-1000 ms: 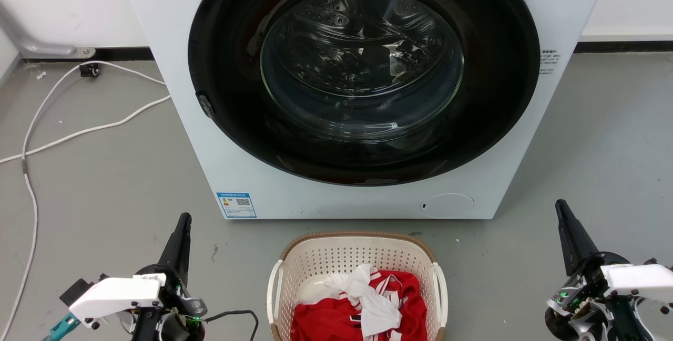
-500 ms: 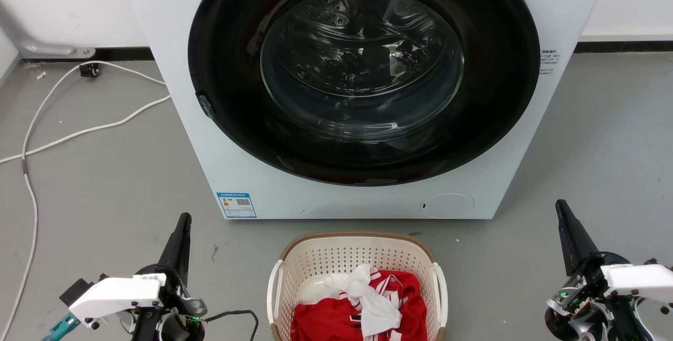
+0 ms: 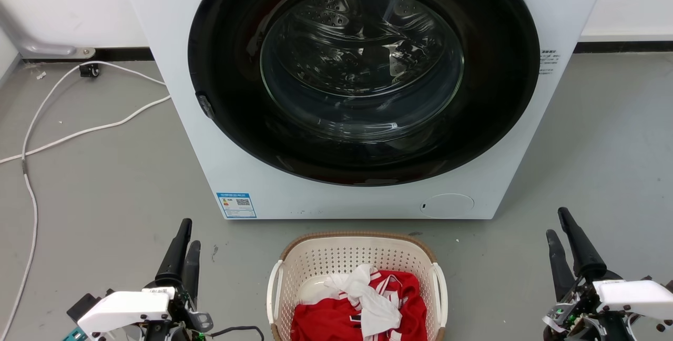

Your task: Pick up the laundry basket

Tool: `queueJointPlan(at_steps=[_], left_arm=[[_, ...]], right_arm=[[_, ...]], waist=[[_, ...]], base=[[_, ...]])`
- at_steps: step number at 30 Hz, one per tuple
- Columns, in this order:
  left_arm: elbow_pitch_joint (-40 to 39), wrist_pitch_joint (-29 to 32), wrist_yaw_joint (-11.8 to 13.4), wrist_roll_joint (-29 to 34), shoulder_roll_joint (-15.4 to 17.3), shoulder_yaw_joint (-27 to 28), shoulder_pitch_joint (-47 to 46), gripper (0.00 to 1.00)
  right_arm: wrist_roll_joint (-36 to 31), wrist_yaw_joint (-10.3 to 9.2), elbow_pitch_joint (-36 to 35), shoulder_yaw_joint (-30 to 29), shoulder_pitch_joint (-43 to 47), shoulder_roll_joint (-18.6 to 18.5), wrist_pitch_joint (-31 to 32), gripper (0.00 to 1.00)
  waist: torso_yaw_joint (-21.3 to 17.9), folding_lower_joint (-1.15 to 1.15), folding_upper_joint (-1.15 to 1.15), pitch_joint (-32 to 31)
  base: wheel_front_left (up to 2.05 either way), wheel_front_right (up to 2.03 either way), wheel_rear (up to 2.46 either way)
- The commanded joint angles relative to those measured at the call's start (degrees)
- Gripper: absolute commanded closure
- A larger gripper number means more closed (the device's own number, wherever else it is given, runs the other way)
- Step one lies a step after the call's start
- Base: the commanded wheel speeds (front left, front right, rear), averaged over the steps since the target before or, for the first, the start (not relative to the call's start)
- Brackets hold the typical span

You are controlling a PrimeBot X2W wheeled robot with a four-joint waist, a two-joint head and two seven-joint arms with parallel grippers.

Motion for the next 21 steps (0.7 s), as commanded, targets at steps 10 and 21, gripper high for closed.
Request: queueJointPlan(at_steps=[10, 21], left_arm=[[-2.0, -3.1, -0.1, 2.9, 0.2, 0.0, 0.7, 0.0], [-3.0, -5.7, -0.1, 9.8, 0.2, 3.1, 1.9, 0.0]], right_arm=[[-4.2, 0.01, -2.1, 0.5, 0.8, -0.2, -3.1, 0.0], [-16.9, 0.01, -2.3, -1.1, 1.6, -0.2, -5.7, 0.0]], waist=[[0.0, 0.0, 0.0, -0.1], [0.0, 0.0, 0.0, -0.6]], base=[[0.0, 0.0, 0.0], [0.0, 0.0, 0.0]])
